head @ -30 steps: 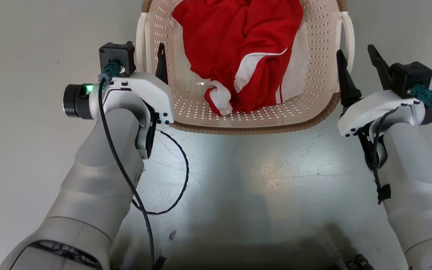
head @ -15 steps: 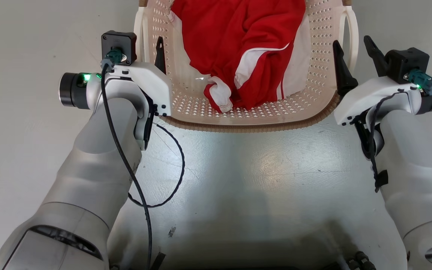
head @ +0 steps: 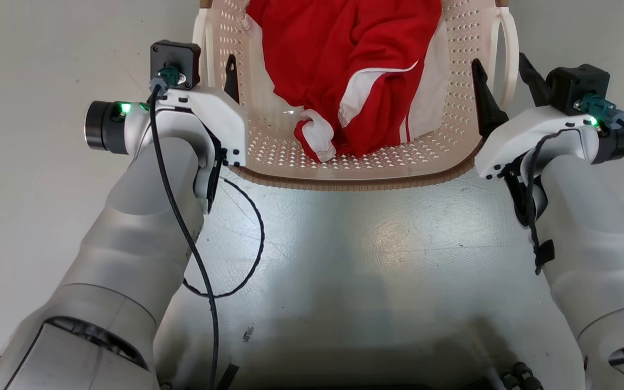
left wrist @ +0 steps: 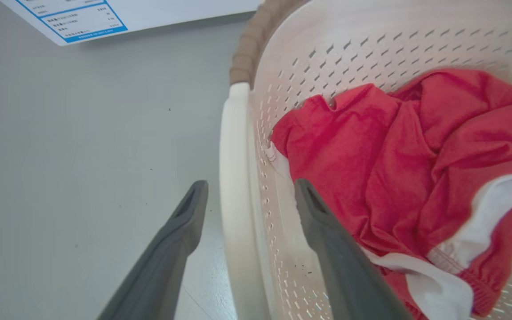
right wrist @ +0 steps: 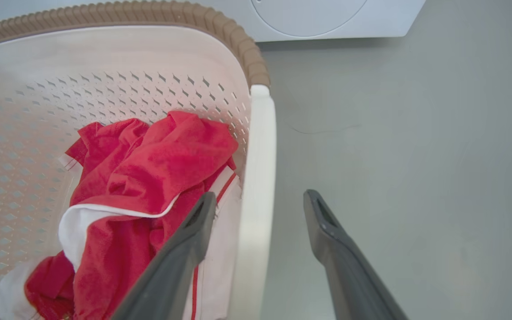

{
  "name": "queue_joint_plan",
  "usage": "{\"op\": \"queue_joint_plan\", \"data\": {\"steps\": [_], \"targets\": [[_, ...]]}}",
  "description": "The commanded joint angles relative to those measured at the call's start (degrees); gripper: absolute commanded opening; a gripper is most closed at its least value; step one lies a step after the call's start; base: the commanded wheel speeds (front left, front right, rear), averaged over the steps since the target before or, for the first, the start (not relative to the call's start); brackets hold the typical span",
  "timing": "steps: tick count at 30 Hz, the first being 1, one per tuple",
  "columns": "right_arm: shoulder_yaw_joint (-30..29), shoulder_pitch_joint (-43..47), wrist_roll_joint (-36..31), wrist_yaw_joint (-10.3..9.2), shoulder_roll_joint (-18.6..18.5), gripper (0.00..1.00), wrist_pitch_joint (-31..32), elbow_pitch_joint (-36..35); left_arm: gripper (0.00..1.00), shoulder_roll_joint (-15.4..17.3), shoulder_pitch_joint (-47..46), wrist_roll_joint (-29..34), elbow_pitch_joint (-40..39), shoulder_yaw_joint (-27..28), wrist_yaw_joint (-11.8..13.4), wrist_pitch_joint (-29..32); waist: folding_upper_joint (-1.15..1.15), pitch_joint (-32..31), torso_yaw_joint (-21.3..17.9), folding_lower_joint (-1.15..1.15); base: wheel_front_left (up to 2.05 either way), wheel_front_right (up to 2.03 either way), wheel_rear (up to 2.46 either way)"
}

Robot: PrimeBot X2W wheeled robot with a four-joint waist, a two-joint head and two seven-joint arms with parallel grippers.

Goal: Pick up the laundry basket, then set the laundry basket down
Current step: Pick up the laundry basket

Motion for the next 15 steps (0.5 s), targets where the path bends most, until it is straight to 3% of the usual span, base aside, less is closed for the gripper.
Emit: {"op": "queue_joint_plan", "data": {"steps": [1, 15], "targets": [[1.1, 1.1, 0.4, 0.35, 1.1, 1.00, -0.6, -0.1, 1.00, 1.3, -0.1, -0.5, -0.3, 0.5, 0.4, 0.0, 0.00, 0.0, 0.0, -0.01, 0.00, 0.00, 0.00], [2.1, 0.8, 1.6, 0.35, 1.1, 1.00, -0.6, 0.5, 1.00, 1.3, -0.9, -3.6, 0.8, -2.9, 0.7, -0.1, 0.00, 0.1, 0.0, -0.01, 0.00, 0.00, 0.00]]}}
